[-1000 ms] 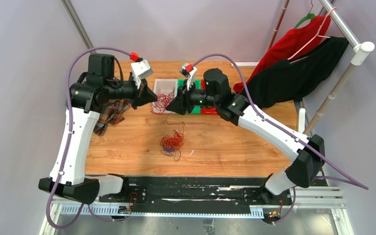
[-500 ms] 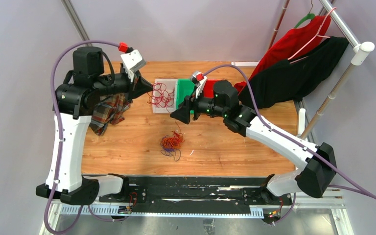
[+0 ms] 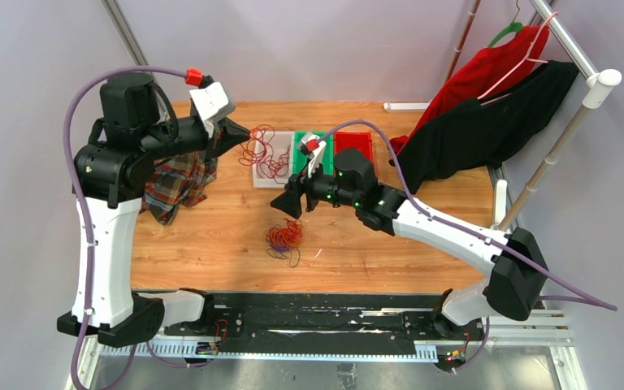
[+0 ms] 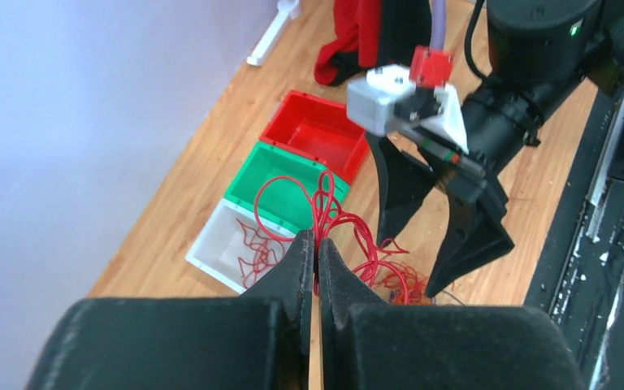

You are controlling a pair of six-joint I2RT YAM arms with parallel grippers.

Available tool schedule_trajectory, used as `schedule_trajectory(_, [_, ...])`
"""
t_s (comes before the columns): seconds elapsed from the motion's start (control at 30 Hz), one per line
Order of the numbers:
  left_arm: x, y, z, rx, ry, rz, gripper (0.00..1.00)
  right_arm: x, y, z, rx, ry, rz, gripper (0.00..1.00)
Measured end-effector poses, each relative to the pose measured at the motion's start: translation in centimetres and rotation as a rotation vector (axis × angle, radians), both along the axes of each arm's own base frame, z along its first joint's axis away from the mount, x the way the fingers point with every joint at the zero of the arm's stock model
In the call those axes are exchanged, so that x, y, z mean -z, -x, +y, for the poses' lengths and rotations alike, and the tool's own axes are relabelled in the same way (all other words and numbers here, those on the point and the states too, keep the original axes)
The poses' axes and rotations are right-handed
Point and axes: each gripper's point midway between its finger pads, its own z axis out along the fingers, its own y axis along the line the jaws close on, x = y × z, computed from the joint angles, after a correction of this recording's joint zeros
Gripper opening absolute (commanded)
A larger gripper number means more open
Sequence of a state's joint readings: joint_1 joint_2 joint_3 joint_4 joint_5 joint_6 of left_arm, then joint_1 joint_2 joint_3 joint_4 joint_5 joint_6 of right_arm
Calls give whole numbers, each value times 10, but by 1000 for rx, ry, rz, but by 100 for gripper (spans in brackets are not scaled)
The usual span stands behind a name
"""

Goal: Untangle the cables

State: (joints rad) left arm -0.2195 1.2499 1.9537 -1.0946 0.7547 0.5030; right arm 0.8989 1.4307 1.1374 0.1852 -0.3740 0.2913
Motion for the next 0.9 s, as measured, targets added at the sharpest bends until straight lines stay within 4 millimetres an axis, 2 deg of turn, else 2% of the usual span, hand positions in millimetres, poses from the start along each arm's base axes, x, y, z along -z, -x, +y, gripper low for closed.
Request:
schedule_trajectory(0.13, [-22, 3, 0, 3, 12, -64, 0, 15, -8, 4, 41, 33, -15, 67])
schedule_trajectory(0.2, [-37, 3, 0, 2, 29, -98, 0, 30, -15, 5, 69, 57, -12, 67])
schedule_trajectory(0.3, [-62, 3, -2, 0, 72, -152, 1, 62, -28, 12, 100, 111, 13, 66])
schedule_trajectory(0.47, [-102, 3, -5, -5, 141, -233, 0, 118, -37, 15, 122, 216, 64, 62])
schedule_trajectory(0.6, [-128, 5, -5, -19, 193, -295, 0, 153, -38, 9, 125, 297, 74, 55])
schedule_trajectory(0.7, [-147, 8, -2, -38, 239, -348, 0, 171, -38, 3, 130, 342, 73, 50])
schedule_trajectory(0.9, [-199, 17, 7, -95, 357, -490, 0, 208, -26, -18, 135, 414, 97, 47])
